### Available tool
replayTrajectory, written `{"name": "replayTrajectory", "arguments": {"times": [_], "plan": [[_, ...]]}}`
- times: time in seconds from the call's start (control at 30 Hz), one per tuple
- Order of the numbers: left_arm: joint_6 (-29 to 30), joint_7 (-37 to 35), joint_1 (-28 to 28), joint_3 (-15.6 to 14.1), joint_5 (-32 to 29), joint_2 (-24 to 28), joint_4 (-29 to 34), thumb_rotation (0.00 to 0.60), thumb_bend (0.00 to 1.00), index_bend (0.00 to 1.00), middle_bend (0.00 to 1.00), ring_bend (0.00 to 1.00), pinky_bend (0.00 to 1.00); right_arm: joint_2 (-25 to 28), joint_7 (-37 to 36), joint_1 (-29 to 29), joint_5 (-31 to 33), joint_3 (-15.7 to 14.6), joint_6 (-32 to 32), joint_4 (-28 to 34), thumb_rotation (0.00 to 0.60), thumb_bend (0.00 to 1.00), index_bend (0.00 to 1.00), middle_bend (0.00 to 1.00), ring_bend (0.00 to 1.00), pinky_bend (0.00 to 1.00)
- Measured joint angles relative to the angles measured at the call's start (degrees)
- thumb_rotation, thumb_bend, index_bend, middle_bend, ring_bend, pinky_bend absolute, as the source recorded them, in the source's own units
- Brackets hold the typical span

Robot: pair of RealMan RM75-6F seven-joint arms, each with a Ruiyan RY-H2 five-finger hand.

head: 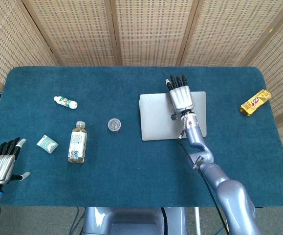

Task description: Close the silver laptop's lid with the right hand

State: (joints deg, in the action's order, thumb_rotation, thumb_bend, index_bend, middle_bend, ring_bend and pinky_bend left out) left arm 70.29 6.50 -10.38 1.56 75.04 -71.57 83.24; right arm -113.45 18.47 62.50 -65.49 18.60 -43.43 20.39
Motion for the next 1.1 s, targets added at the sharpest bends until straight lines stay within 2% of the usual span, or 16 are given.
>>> {"name": "replayTrajectory", "arguments": {"times": [1.1], "plan": [[-0.3,0.1,-0.1,0.0,-0.4,-0.2,-0.3,0.6,0.0,0.0,0.0,0.0,0.0,-3.9,-4.9,1.3,-2.2,-0.3,3.5,-7.6,0.6,0.0,0.0,0.0,0.0,0.0]]}}
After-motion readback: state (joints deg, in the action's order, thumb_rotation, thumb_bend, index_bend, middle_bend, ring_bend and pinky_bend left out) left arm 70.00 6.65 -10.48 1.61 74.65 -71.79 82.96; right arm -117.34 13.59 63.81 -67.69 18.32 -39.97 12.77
